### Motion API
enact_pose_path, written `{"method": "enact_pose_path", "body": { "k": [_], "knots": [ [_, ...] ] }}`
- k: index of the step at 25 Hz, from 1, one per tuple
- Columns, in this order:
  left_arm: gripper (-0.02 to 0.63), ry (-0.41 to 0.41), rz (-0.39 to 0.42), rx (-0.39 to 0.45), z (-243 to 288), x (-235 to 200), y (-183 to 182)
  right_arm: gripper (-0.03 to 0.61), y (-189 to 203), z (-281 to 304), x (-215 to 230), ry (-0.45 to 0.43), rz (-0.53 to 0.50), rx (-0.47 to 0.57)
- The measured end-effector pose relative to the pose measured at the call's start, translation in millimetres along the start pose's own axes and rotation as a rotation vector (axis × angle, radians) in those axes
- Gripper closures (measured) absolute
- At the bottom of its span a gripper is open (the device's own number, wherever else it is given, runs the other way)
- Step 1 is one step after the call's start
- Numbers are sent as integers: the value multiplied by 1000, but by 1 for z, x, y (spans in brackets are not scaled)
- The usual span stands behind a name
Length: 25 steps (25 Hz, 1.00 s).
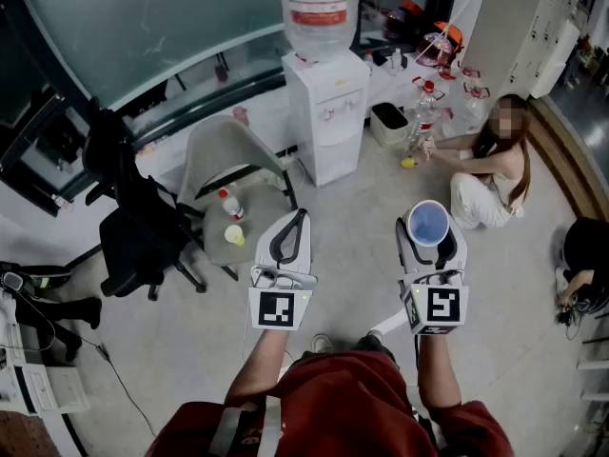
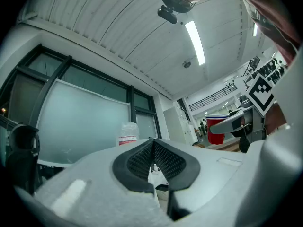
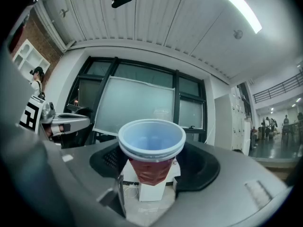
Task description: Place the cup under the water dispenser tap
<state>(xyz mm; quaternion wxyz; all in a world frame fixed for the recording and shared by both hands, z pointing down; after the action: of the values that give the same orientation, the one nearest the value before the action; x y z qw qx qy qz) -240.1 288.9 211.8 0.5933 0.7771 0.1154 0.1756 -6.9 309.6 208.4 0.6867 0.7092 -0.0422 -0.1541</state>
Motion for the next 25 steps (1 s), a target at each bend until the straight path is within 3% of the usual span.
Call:
{"method": "enact_pose_path", "body": {
  "k": [12, 25],
  "knots": [
    [615, 16, -8, -4, -8, -4, 4, 272, 9, -5, -16, 4, -15, -11],
    [615, 15, 10, -53, 56, 13, 33, 272, 43, 43, 40, -13, 63, 1]
  ]
}}
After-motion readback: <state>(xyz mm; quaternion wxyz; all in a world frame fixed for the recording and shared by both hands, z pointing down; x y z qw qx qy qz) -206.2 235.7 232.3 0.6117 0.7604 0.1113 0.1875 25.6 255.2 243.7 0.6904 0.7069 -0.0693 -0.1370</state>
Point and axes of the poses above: the fingertips, and each gripper's own axes: z forward along the fingers, x to its right, y out of its underside, the point moved 5 cm from there along -z, backward along the fingers, and after that the axes turned 3 degrees about -y, right-handed, at the moved point
